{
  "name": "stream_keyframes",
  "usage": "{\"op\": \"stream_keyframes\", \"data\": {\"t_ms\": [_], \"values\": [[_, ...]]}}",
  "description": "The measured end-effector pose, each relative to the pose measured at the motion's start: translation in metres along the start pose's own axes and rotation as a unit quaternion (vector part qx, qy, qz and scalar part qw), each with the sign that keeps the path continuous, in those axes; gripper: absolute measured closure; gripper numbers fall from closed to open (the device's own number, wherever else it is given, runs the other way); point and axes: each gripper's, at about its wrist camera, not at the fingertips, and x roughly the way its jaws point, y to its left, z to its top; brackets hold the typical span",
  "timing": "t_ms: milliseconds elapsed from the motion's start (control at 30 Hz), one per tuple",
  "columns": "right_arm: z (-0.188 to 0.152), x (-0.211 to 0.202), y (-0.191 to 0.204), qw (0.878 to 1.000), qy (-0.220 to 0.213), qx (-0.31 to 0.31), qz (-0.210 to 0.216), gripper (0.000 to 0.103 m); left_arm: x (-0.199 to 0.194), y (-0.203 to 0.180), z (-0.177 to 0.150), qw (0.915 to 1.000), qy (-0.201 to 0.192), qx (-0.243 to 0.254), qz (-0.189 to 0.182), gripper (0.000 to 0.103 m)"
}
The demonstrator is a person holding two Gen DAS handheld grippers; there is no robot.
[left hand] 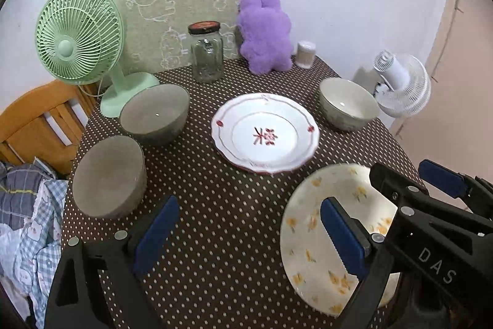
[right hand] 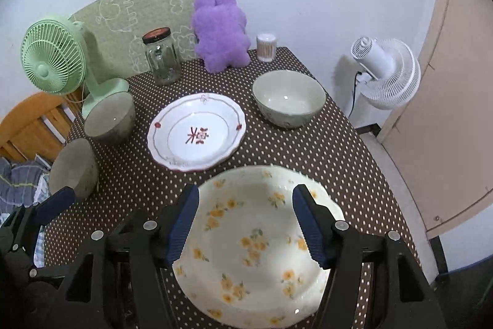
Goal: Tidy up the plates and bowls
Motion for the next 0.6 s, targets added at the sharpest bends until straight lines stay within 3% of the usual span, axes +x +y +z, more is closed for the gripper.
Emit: {"op": "stream_keyframes", "data": {"t_ms": [333,600], "values": [[0.044,0.058,0.003,0.999,0.012,-0.008,0.039,0.036,0.046,0.008,0.033,0.997,0.002,-0.042,0.064,0.013],[0.065,0.112,0.002,0.998,0.024,-0.016,0.054,0.037,0.097,0.012,0.048,0.9942,0.017,-0.064,0.085,0.017]]}}
